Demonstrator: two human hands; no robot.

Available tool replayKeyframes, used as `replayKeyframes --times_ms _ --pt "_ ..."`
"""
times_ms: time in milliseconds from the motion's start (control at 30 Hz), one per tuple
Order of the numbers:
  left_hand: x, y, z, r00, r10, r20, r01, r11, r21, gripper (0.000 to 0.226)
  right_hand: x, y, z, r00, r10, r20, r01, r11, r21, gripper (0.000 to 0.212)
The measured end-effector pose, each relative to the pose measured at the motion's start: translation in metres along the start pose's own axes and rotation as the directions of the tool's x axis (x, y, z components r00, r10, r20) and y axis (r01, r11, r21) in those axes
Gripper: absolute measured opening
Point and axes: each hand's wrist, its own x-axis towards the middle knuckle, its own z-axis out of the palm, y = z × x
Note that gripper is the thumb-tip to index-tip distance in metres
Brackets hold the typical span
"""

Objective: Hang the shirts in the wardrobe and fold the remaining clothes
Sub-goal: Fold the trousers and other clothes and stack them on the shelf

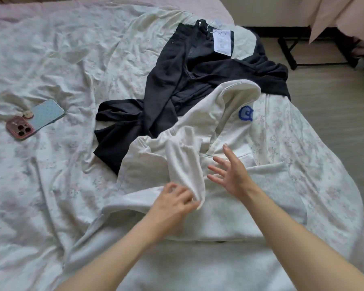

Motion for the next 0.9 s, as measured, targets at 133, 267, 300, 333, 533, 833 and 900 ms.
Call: replayKeyframes --times_ms 133,267,300,333,533,833,900 --pt "-0.032 0.024 0.013 0.982 0.009 0.191 0.019 0.989 -0.149 0.049 -0.003 0.018 0.003 0.986 0.164 0.018 -0.158 0.970 -0.182 0.039" --pt "-0.044 0.021 0.010 0.955 -0.034 0.294 0.110 0.963 -0.246 0.050 -0.003 0.030 0.030 0.987 0.146 -0.064 -0.159 0.911 -0.380 0.025" --pt "-0.048 0.021 0.010 0.947 -0.051 0.316 0.137 0.957 -0.256 0.053 -0.006 0.031 0.035 0.991 0.082 -0.104 -0.115 0.923 -0.367 0.018" --pt "-0.049 0.021 0.009 0.935 -0.076 0.347 0.174 0.950 -0.260 0.056 -0.009 0.028 0.039 0.992 0.008 -0.126 -0.050 0.942 -0.332 0.010" --pt "-0.048 0.035 0.011 0.877 -0.236 0.418 0.375 0.880 -0.292 0.062 -0.053 0.023 -0.021 0.790 -0.475 -0.388 0.393 0.878 -0.275 0.015" --pt "-0.029 0.066 0.027 0.829 -0.276 0.487 0.414 0.887 -0.203 0.037 -0.072 0.094 -0.138 0.757 -0.017 -0.654 -0.036 0.997 -0.068 0.014" --pt "-0.026 0.066 0.021 0.884 -0.386 0.264 0.449 0.859 -0.248 0.030 -0.078 0.096 -0.134 0.650 -0.223 -0.726 -0.060 0.938 -0.342 0.028"
